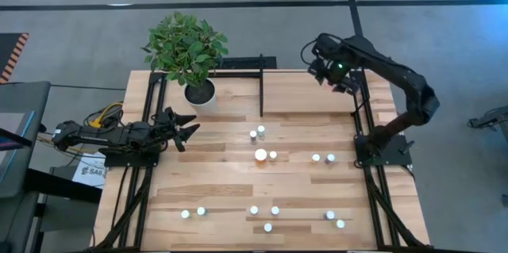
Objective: Pick and place medicine bottles onto shelf by color
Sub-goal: Put the yellow pill bottle on the shelf
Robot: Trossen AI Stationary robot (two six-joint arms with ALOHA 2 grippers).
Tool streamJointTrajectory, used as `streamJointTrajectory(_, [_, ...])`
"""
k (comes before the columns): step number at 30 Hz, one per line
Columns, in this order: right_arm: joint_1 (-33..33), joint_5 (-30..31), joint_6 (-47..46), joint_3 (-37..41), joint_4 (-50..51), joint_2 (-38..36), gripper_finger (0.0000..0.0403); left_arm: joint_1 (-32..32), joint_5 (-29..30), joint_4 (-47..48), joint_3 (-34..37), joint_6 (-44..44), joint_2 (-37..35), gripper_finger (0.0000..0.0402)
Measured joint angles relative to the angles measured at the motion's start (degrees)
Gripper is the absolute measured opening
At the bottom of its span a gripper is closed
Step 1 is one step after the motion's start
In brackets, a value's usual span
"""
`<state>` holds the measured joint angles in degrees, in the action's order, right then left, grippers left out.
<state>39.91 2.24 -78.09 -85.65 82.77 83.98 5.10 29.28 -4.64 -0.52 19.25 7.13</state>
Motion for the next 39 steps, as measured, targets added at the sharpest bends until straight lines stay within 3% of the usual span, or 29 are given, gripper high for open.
streamJointTrajectory(6, [-9.6,2.1,5.0,5.5,-1.9,-10.8,0.0232,0.0,0.0,0.0,0.0,0.0,0.0,0.0208])
streamJointTrajectory(12, [-20.7,1.0,-1.1,14.9,-5.5,-16.8,0.0212,0.0,0.0,0.0,0.0,0.0,0.0,0.0208])
streamJointTrajectory(20, [-31.6,-5.2,-13.1,22.0,-6.5,-13.6,0.0208,0.0,0.0,0.0,0.0,0.0,0.0,0.0208])
streamJointTrajectory(26, [-37.7,-5.5,-19.3,24.4,-12.3,-10.4,0.0220,0.0,0.0,0.0,0.0,0.0,0.0,0.0208])
streamJointTrajectory(39, [-39.5,-11.1,-19.1,36.3,-29.3,-8.6,0.0222,0.0,0.0,0.0,0.0,0.0,0.0,0.0208])
